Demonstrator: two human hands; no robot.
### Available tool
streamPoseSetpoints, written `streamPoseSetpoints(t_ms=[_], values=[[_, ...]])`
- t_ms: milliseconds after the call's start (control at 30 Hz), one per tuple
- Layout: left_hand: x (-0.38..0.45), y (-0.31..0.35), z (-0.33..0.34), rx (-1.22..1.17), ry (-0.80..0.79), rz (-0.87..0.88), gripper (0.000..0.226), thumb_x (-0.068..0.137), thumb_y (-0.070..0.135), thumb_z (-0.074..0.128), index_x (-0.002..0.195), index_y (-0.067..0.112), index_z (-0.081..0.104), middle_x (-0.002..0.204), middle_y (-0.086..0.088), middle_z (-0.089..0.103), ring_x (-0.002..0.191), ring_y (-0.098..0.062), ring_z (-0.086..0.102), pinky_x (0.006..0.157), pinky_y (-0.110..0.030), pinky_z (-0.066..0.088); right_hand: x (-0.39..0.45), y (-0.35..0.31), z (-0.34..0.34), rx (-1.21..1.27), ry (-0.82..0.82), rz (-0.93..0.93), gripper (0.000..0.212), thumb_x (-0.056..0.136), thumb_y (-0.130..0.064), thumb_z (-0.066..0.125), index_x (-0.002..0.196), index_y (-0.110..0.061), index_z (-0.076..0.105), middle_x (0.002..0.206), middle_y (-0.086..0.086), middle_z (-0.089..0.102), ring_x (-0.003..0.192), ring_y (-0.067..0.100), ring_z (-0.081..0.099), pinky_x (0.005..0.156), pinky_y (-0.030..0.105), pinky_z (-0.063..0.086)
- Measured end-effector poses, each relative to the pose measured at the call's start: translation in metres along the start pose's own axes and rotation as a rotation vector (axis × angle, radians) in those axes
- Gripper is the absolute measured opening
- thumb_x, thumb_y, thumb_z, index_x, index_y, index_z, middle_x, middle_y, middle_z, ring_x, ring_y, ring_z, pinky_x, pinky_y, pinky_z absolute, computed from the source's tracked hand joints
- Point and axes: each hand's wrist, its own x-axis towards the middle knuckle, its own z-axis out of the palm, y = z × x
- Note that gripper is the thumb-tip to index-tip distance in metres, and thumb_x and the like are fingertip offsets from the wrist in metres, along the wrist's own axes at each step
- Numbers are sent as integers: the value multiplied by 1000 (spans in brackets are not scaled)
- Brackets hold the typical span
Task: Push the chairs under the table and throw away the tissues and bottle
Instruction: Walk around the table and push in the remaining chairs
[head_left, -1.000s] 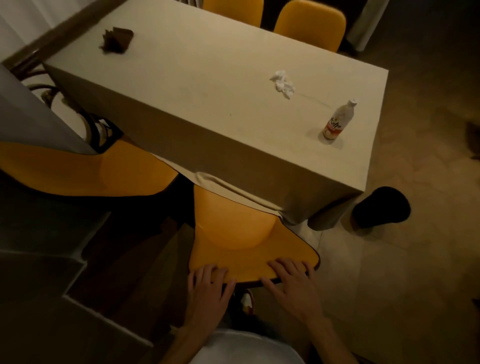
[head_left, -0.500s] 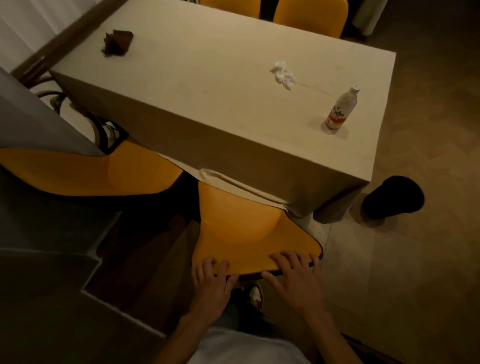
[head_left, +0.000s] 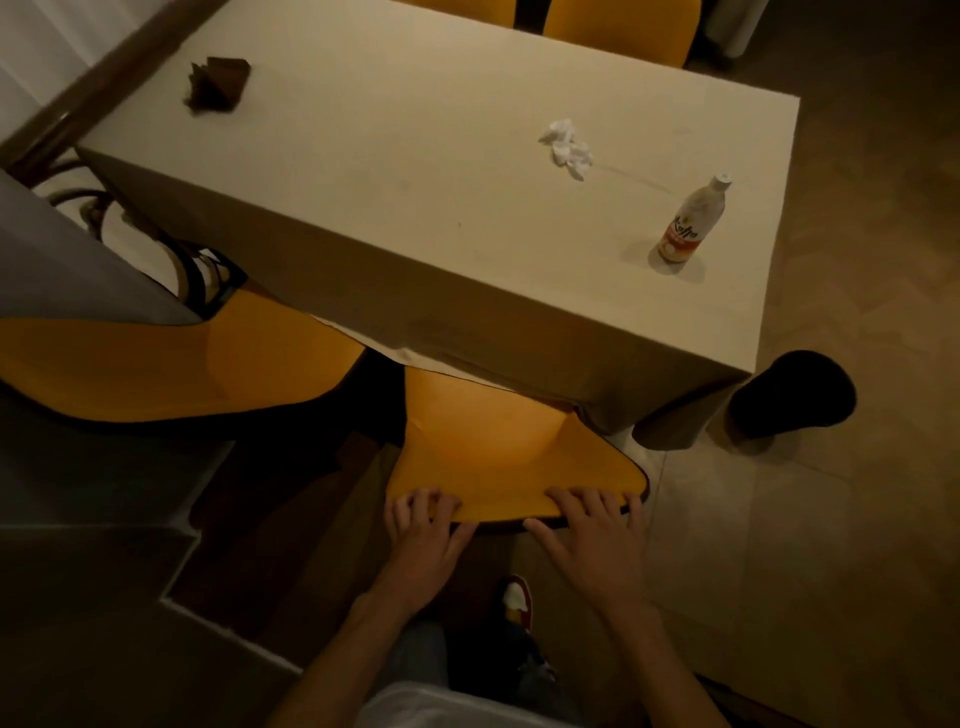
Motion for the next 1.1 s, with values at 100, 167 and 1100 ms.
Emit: streamPoseSetpoints(t_ms=[100, 167, 1100], values=[[25, -8, -25, -7, -44, 20, 94, 79, 82, -8, 125, 24, 49, 134, -4, 38, 128, -28, 26, 116, -50, -3, 20, -13, 0, 4, 28, 30, 62, 91, -80, 27, 124, -40, 61, 116, -11, 62, 114, 15, 53, 112, 51, 22], [41, -12, -37, -13, -56, 32, 99, 75, 84, -11, 126, 24, 48, 135, -4, 37, 130, -28, 24, 116, -48, -7, 30, -20, 0, 5, 47, 50, 64, 91, -80, 25, 125, -39, 62, 115, -10, 62, 114, 15, 53, 112, 51, 23], [132, -73, -100, 181, -48, 258, 46, 98, 55, 23, 118, 32, 57, 122, -3, 56, 117, -22, 52, 92, -60, 46, 92, -95, 6, -45, 81, 276, 61, 91, -78, 24, 123, -40, 61, 114, -6, 59, 109, 18, 53, 105, 53, 31]])
